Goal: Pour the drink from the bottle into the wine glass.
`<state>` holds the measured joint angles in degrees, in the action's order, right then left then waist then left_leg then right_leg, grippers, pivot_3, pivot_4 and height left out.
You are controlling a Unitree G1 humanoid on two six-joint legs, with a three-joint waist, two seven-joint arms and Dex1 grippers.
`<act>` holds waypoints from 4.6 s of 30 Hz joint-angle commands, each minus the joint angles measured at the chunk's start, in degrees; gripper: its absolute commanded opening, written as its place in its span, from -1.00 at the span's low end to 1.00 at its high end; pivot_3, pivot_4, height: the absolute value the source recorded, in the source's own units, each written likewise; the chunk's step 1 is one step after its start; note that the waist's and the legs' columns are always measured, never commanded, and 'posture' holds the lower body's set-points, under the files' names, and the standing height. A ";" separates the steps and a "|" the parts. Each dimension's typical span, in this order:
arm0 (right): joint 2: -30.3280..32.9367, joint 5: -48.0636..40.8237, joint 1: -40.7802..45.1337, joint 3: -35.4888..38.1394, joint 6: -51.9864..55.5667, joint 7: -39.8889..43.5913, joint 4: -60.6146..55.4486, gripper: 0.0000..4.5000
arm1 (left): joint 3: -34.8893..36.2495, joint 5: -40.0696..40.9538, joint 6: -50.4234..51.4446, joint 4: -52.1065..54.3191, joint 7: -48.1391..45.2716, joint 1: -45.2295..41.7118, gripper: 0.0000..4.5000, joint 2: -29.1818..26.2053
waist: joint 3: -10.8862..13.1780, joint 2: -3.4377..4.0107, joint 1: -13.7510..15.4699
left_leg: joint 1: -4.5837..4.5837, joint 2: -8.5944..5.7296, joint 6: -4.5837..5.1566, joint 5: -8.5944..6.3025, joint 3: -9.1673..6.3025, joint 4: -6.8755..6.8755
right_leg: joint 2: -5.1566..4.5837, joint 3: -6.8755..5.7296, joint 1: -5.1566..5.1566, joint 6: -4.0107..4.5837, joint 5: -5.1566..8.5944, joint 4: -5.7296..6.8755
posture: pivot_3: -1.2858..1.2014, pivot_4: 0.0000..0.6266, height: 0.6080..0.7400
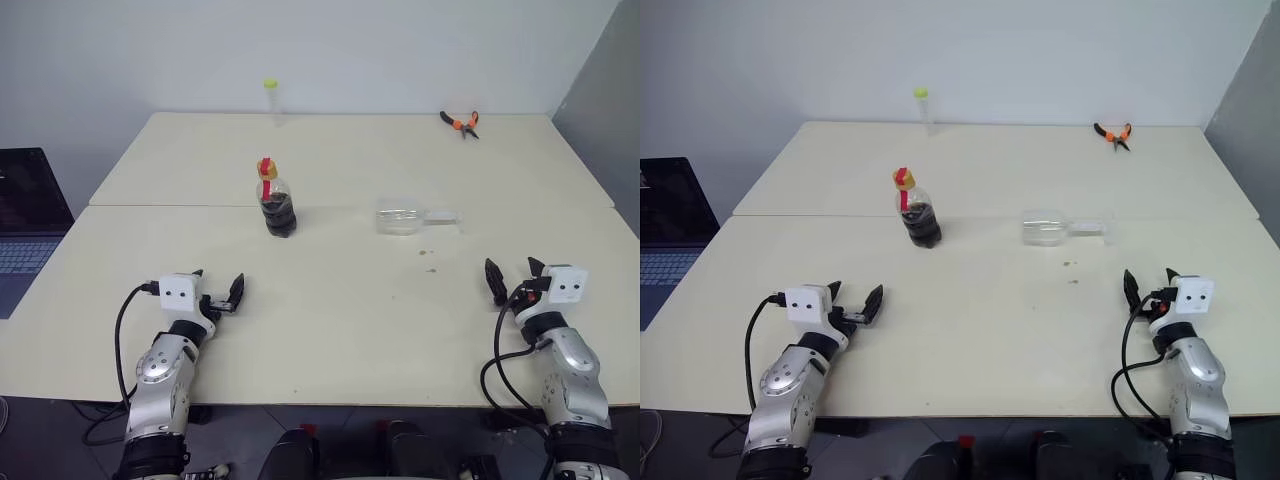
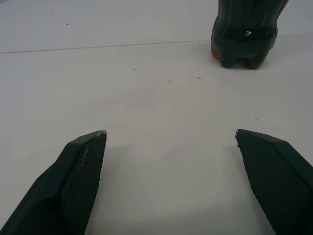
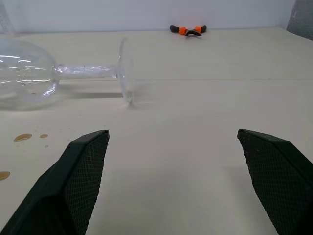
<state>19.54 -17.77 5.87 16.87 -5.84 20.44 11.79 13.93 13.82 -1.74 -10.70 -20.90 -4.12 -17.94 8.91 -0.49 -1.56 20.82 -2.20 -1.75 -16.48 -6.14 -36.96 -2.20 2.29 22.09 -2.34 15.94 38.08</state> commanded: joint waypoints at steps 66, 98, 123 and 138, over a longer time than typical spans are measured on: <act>6.80 -1.30 -2.39 -16.17 16.55 14.27 -35.98 1.00 | -4.43 -5.62 -18.83 -49.68 -0.01 -43.32 0.99 4.62 | 0.44 -0.68 0.03 | 0.17 -0.10 -0.24 0.14 -0.06 -0.08 | 0.00 -0.16 0.16 -0.07 -0.02 -0.01 | 0.03 -0.52 1.00; 8.60 0.43 -4.36 -15.52 18.41 12.83 -42.89 1.00 | -9.53 -3.25 -14.19 -36.35 -19.43 -39.74 -0.18 7.61 | 0.44 -0.68 0.02 | 0.28 -0.12 -0.26 0.15 -0.05 -0.09 | 0.00 -0.15 0.23 -0.07 -0.02 -0.04 | 0.03 -0.52 1.00; 20.27 -28.46 3.94 -7.99 48.32 9.99 -60.14 1.00 | -32.30 -0.61 8.68 -3.16 -46.86 -27.10 -0.19 4.92 | 0.43 -0.62 0.05 | 0.18 -0.07 0.04 0.02 -0.09 -0.15 | 0.03 -0.14 0.06 -0.07 -0.03 0.00 | 0.03 -0.52 1.00; 18.74 -26.13 5.60 -12.07 48.56 8.25 -56.53 1.00 | -31.99 -2.38 4.36 -6.36 -46.38 -27.92 -0.19 5.81 | 0.43 -0.62 0.02 | 0.19 -0.07 0.04 0.03 -0.08 -0.15 | 0.03 -0.14 0.09 -0.07 -0.03 0.03 | 0.03 -0.52 1.00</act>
<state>38.22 -43.99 10.43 4.71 43.52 28.47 -44.09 -18.54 11.29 3.98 -17.84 -67.22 -30.75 -12.53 9.34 -1.11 -1.54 21.01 -2.27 -1.71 -16.45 -6.22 -37.11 -2.17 2.15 22.18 -2.41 15.91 38.11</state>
